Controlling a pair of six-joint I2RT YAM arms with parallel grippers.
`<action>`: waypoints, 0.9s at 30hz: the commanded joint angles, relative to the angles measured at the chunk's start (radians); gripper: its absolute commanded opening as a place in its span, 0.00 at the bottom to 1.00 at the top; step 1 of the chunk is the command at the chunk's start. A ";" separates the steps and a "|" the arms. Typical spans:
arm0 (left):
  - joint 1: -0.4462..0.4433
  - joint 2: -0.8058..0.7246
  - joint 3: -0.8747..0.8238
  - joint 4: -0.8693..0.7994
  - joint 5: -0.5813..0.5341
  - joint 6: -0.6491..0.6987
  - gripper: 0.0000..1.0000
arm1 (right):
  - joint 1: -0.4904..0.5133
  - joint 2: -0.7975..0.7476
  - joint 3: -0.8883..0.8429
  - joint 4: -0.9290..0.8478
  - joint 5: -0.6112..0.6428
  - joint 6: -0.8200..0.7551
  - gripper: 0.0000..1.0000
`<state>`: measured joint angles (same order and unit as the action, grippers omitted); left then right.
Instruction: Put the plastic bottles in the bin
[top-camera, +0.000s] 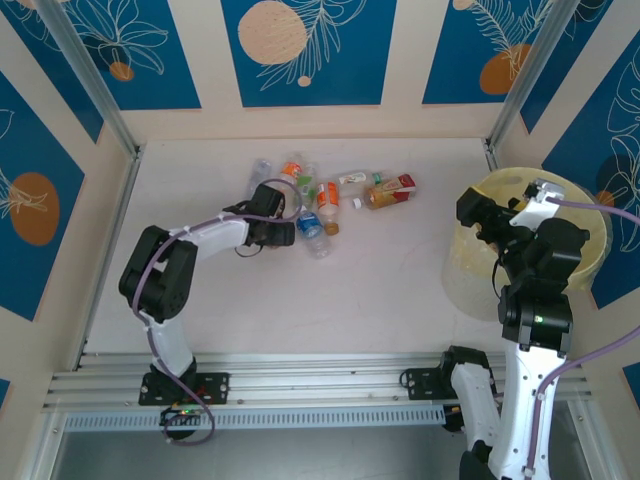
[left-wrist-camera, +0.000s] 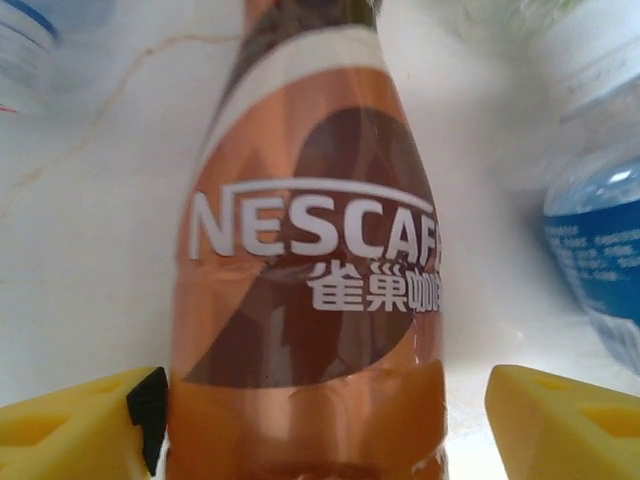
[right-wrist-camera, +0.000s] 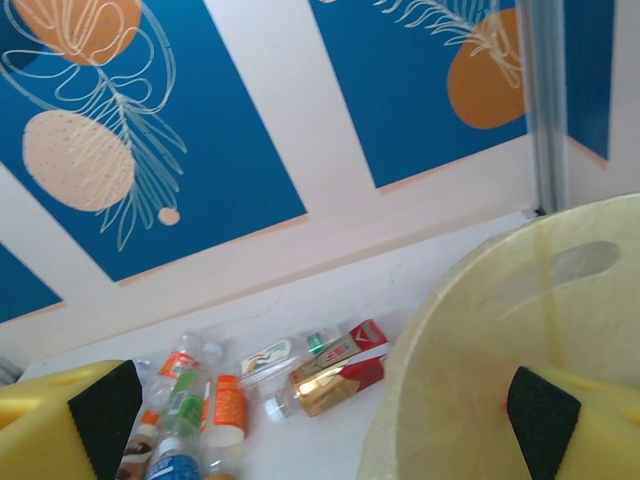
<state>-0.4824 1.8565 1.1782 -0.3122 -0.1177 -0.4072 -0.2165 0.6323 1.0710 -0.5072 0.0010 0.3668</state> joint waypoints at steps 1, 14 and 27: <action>0.008 0.019 0.009 0.005 0.045 0.023 0.78 | 0.011 0.020 0.028 0.024 -0.135 -0.001 0.96; 0.009 -0.010 -0.018 0.007 0.062 0.016 0.55 | 0.206 0.103 0.040 0.059 -0.291 -0.015 0.97; 0.009 -0.176 -0.135 0.101 0.116 -0.007 0.39 | 0.497 0.254 0.060 0.069 -0.151 -0.035 0.97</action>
<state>-0.4824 1.7542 1.0748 -0.2588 -0.0490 -0.4011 0.2436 0.8673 1.1172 -0.4717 -0.2108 0.3225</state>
